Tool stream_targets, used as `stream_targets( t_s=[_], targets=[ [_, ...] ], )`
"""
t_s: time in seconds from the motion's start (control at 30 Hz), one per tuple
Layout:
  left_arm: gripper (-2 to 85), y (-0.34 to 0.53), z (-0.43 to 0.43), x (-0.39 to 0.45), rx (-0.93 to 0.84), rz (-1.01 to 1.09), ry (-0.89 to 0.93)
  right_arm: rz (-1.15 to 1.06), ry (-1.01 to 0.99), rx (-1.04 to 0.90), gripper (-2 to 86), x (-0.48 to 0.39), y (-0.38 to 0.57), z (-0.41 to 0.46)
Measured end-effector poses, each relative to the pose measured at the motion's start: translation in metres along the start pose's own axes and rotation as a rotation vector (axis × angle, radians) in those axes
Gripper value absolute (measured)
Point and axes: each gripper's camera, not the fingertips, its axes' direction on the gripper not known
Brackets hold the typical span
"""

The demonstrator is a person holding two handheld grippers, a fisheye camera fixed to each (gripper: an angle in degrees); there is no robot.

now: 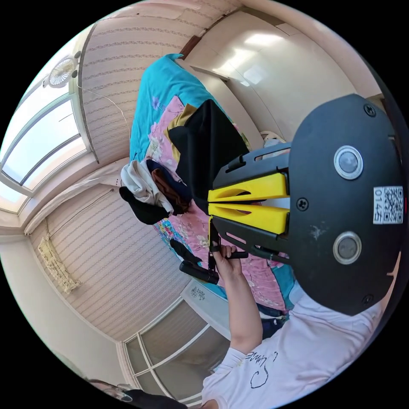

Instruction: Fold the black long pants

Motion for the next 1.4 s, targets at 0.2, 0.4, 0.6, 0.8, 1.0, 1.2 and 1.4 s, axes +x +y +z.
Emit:
stream_targets(
  t_s=[0.2, 0.4, 0.6, 0.8, 1.0, 1.2, 1.4],
  targets=[
    [-1.0, 0.024, -0.078, -0.002, 0.097, 0.032, 0.077, -0.118, 0.039, 0.022, -0.2, -0.039, 0.012, -0.033],
    [-1.0, 0.107, -0.211, -0.030, 0.286, -0.037, 0.173, -0.307, -0.191, 0.072, -0.3, -0.097, 0.007, -0.036],
    [-1.0, 0.226, -0.414, -0.073, 0.554, -0.157, -0.164, -0.535, -0.617, 0.042, -0.4, -0.214, -0.021, 0.064],
    [-1.0, 0.349, -0.595, -0.058, 0.790, -0.163, -0.476, -0.635, -0.567, 0.042, -0.4, -0.323, -0.016, 0.145],
    [-1.0, 0.466, -0.556, -0.115, 0.550, -0.447, -0.369, -0.464, -0.426, -0.380, -0.3, -0.293, 0.079, 0.288],
    [-1.0, 0.564, -0.461, -0.183, 0.284, -0.827, -0.286, -0.327, -0.135, -0.886, -0.1, -0.246, 0.197, 0.413],
    [-0.9, 0.595, -0.529, -0.181, 0.410, -0.800, -0.332, -0.537, -0.022, -0.636, 0.8, -0.326, 0.194, 0.426]
  ],
)
